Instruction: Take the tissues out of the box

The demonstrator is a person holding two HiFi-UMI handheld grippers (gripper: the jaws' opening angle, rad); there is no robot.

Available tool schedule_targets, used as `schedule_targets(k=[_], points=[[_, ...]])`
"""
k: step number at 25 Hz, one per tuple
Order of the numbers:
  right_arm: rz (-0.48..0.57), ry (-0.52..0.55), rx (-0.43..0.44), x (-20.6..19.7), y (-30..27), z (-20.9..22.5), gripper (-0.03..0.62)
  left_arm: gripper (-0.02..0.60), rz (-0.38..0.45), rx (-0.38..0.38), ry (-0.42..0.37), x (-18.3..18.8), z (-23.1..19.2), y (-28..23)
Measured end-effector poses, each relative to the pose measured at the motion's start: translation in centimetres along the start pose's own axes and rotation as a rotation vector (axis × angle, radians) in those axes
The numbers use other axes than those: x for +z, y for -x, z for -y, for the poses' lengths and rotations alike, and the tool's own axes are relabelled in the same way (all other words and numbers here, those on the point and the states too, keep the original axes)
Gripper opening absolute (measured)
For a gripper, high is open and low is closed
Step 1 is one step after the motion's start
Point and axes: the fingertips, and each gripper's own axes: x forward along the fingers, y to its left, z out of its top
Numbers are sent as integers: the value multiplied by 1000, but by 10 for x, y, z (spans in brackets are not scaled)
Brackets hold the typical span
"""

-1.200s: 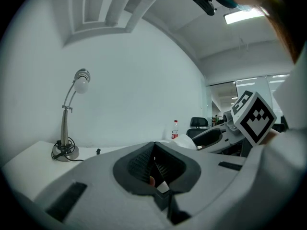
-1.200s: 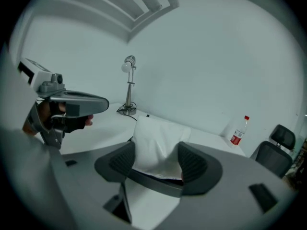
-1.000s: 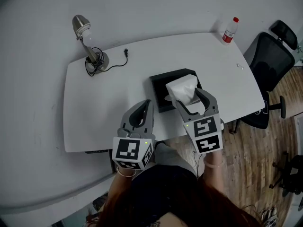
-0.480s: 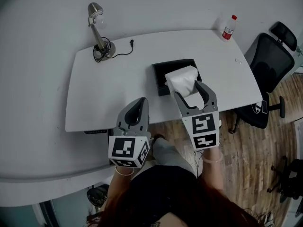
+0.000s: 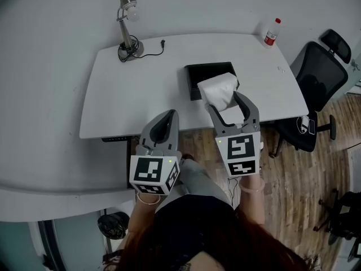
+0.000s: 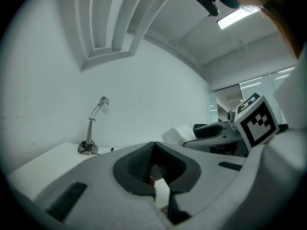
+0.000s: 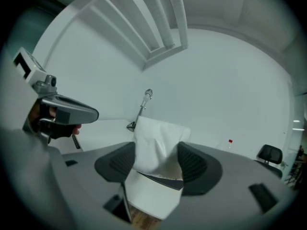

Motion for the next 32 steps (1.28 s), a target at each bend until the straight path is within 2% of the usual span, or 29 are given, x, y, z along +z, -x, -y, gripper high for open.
schedule_targets(k=[12,19,32], points=[[78,2,-24,17,44,-15,296,21,29,-13,10,9,19,27],[102,-14,-40,15,54,-5,296,21,36,-7,1,11,26,24],[154,-27,10,13,96,17,296,21,29,28,-22,17,73,25]])
